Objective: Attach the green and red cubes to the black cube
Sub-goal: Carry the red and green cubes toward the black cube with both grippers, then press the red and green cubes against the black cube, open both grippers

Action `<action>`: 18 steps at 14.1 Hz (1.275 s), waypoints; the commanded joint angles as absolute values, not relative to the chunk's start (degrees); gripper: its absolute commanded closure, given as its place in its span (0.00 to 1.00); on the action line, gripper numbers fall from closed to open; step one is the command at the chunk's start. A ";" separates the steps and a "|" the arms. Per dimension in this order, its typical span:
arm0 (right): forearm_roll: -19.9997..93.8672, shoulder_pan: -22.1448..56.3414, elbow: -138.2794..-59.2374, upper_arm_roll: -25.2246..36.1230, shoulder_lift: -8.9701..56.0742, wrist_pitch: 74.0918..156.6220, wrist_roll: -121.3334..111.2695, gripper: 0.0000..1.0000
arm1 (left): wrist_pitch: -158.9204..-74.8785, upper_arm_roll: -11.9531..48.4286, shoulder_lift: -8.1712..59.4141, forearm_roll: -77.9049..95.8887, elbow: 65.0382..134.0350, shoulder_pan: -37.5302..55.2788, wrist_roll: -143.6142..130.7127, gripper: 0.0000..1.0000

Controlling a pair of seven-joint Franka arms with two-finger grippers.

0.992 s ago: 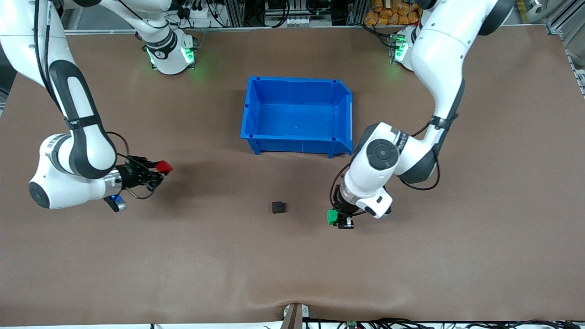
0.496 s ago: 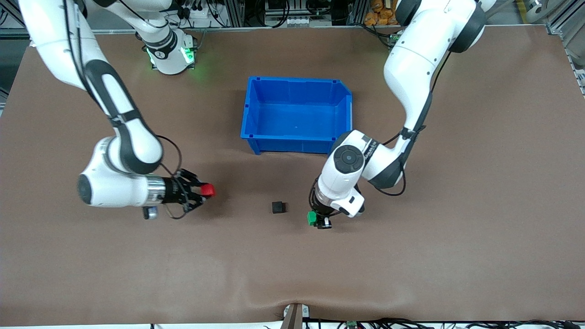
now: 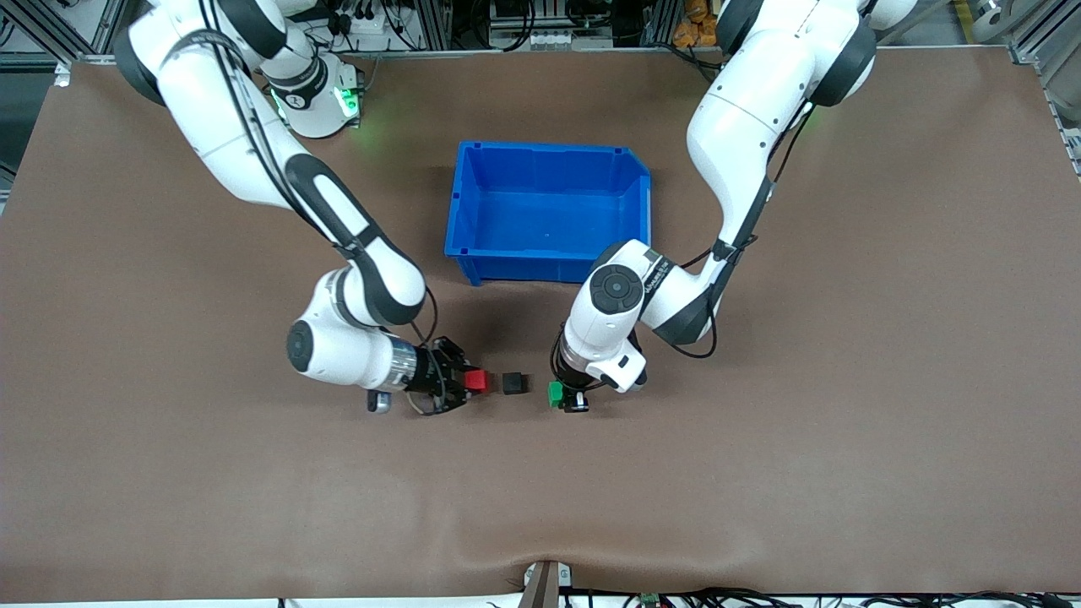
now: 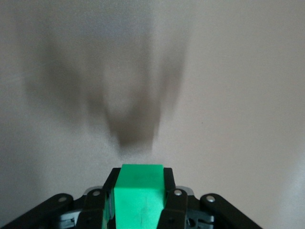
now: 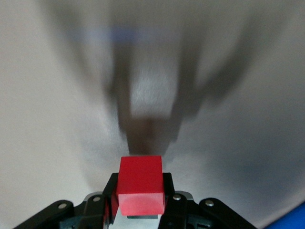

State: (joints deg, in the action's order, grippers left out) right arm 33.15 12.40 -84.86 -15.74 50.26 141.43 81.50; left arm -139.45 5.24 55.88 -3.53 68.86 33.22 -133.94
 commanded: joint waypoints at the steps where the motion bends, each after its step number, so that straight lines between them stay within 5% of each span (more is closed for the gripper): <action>1: 33.58 13.44 -82.18 -14.94 51.50 140.80 82.62 1.00 | -139.22 5.01 59.06 -3.25 65.13 34.36 -131.41 1.00; 9: 33.31 15.29 -82.09 -14.50 53.70 145.37 83.41 1.00 | -139.92 4.83 60.64 -3.34 64.95 36.03 -130.52 1.00; 10: 33.31 15.29 -82.18 -14.50 53.70 145.37 83.41 0.91 | -140.36 4.83 60.64 -3.25 64.95 36.04 -130.34 1.00; 12: 31.74 15.38 -82.70 -14.33 53.70 145.37 83.41 0.04 | -141.41 4.83 60.64 -3.34 64.95 36.12 -130.34 1.00; 15: 29.62 14.07 -82.97 -14.15 51.95 141.97 83.06 0.00 | -143.43 4.75 61.43 -3.34 64.95 36.65 -129.90 1.00; 18: 27.35 11.52 -80.43 -12.49 48.09 125.84 82.97 0.00 | -143.44 4.74 61.44 -3.34 64.95 37.00 -125.36 1.00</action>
State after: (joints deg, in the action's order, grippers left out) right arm 29.63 13.52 -81.53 -13.41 51.76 135.30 82.47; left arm -143.24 5.15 58.91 -3.53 68.81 36.16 -128.82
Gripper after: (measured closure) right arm 0.000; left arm 0.599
